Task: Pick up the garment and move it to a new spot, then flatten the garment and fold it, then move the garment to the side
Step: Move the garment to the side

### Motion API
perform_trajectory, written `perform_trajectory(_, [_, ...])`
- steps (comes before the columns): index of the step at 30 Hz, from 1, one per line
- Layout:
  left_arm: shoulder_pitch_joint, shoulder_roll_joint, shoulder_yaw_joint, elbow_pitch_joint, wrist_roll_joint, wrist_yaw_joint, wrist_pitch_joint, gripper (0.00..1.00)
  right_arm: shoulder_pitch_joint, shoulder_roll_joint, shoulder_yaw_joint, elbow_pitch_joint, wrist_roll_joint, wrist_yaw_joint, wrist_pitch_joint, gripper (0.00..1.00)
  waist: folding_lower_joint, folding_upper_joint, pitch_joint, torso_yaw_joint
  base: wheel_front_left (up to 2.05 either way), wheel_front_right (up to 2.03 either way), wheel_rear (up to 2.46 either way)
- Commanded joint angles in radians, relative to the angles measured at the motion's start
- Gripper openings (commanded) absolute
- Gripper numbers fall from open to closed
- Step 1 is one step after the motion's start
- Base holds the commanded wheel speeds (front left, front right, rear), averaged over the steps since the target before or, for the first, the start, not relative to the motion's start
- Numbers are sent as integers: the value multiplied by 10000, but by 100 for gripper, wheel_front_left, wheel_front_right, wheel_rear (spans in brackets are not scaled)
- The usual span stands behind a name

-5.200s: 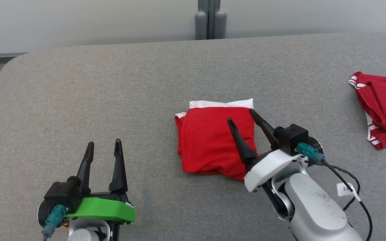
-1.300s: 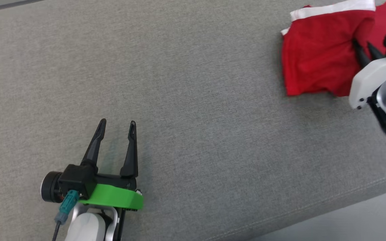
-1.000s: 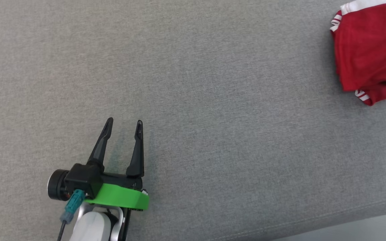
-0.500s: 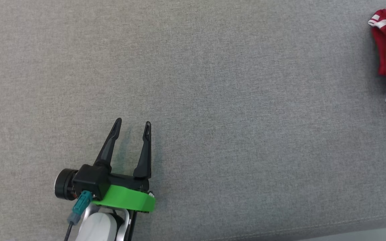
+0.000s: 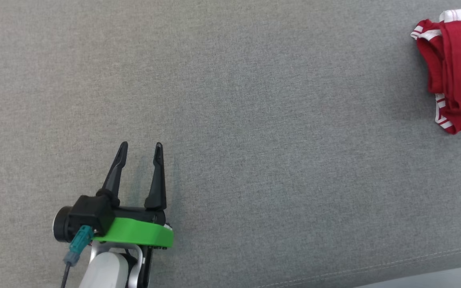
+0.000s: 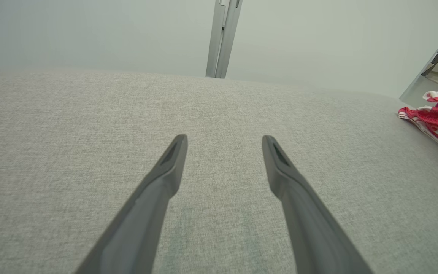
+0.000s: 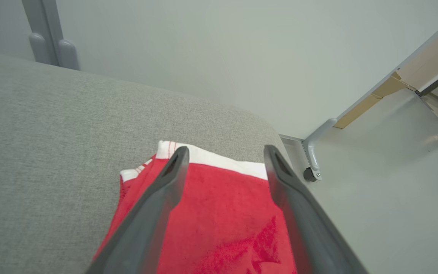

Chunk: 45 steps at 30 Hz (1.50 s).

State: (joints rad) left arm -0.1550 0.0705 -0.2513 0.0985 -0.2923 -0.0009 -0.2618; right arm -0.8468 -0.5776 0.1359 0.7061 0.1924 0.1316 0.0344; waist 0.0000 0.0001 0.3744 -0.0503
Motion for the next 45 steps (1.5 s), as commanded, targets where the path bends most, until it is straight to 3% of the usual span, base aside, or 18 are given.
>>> perform_trajectory(1, [-176, 3, 194, 45, -99, 91, -31, 100, 13, 133, 205, -211, 147, -20, -228, 100, 0, -1, -425, -109, 0, 0, 0])
perform_trajectory(16, [301, -77, 1708, 1005, -360, 714, -23, 100, 1931, 2948, 1100, -1474, 286, -18, -1855, 100, 0, -1, -2389, 491, 0, 0, 0])
perform_trajectory(25, [909, -106, 2042, 1410, -264, 520, -23, 100, 4171, 4686, 131, -1913, -24, -18, -2781, 100, 0, -1, -3008, 941, 0, 0, 0])
perform_trajectory(33, [1360, -145, 2221, 1383, -86, 286, -24, 100, 5936, 5232, -501, -2941, -816, -18, -2990, 100, 0, -1, -3211, 922, 0, 0, 0])
perform_trajectory(45, [1682, -181, 2178, 1515, -97, 157, -24, 100, 6827, 5255, 120, -3676, -74, -18, -3000, 100, 0, -1, -3307, 783, 0, 0, 0])
